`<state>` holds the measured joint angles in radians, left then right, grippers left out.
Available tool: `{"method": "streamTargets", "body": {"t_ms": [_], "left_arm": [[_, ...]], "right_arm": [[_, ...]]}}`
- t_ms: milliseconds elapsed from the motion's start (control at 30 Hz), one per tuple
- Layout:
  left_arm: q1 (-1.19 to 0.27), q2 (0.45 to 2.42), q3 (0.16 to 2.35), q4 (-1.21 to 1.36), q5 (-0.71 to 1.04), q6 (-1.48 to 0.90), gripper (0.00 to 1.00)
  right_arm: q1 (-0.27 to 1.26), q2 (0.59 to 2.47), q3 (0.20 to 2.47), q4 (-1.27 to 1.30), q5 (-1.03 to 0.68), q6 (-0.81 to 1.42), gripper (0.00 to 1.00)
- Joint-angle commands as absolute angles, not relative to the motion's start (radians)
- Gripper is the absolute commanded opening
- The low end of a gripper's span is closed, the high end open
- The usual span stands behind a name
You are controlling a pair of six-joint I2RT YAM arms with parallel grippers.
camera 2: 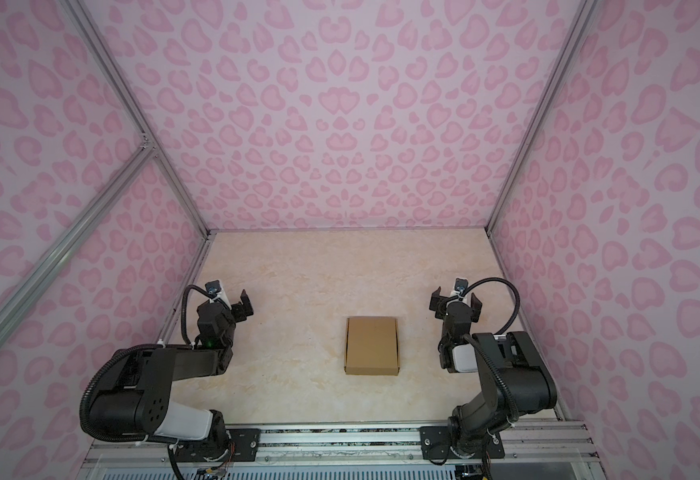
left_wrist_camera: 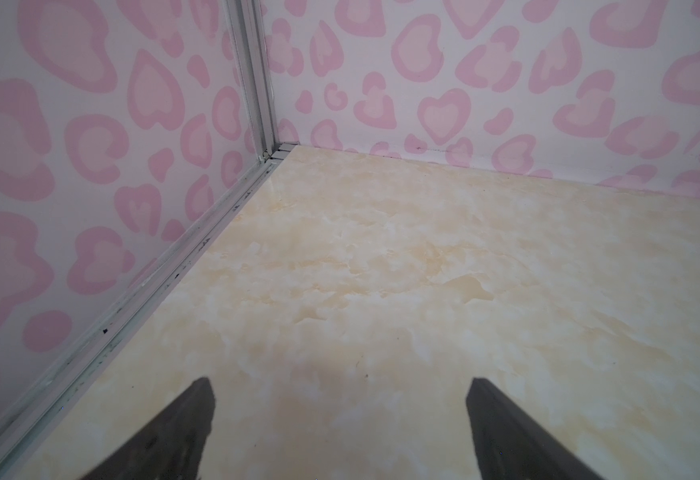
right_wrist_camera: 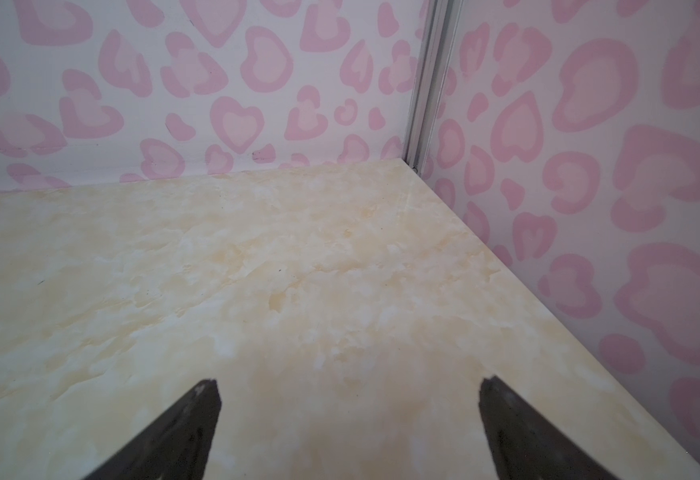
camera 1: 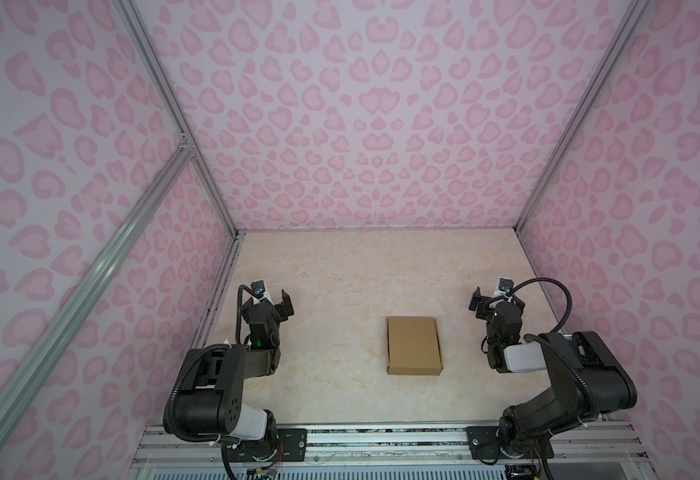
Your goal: Fold the paper box
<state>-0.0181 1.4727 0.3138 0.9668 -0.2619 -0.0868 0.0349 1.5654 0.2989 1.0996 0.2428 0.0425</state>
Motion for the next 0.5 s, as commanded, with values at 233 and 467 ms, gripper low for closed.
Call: {"method": "streamTargets", "body": {"t_ms": [233,467], "left_arm": [[-0.016,1.473,0.311,1.015,-0.269,-0.085,0.97],[-0.016,1.473,0.311,1.015,-0.269,-0.086,0.97]], "right_arm": [[0.05,1.571,0.301,1.102,0.274,0.028,1.0],[0.019,1.572,0.308,1.088,0.214,0.048,1.0]]}}
